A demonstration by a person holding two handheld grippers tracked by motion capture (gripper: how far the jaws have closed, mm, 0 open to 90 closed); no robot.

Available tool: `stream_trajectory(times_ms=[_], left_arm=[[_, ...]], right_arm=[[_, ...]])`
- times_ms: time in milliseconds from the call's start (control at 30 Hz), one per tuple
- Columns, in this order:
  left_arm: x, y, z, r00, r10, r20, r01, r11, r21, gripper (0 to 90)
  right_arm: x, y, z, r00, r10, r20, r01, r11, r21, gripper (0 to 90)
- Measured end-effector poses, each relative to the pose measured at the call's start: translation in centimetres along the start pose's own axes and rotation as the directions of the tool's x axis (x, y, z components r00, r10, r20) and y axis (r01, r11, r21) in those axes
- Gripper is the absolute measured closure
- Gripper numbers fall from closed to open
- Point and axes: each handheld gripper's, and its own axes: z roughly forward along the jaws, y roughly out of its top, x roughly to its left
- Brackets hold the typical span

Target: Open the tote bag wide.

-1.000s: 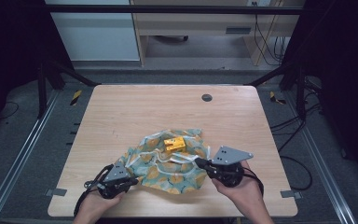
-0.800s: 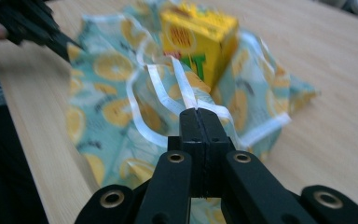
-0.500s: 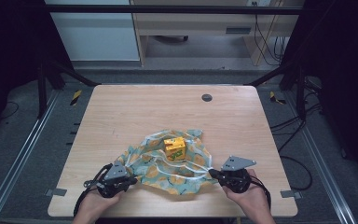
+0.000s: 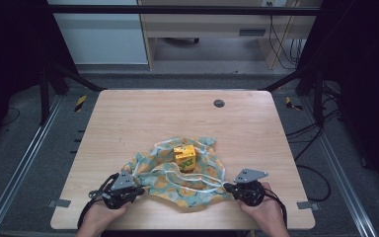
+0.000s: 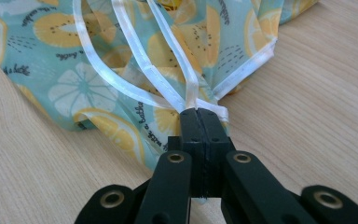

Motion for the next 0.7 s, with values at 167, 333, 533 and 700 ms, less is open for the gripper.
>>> stream_trajectory(times_ms=[167,333,533,700], left_arm=[[0.1,-0.1,-0.1,1.0,-0.001,-0.009,0.001,1.0,-0.003,87.8],[-0.7,0.0,-0.9,0.9997,0.012,-0.023,-0.012,0.9992,-0.037,78.1],[-1.2,1.0,-2.7,0.9981,0.035,-0.05,-0.039,0.9946,-0.096,68.5],[-0.7,2.3,-4.5,0.996,0.047,-0.077,-0.057,0.989,-0.137,67.1]], right_arm=[[-0.1,-0.1,0.2,1.0,-0.001,0.003,0.001,1.0,0.021,90.0],[-0.1,0.4,-0.2,1.0,-0.009,-0.003,0.009,1.0,-0.016,80.0],[0.0,2.3,-1.9,0.9997,-0.026,0.0,0.026,0.997,-0.073,58.5],[-0.3,4.8,-2.8,0.9994,-0.031,-0.016,0.029,0.993,-0.11,51.6]])
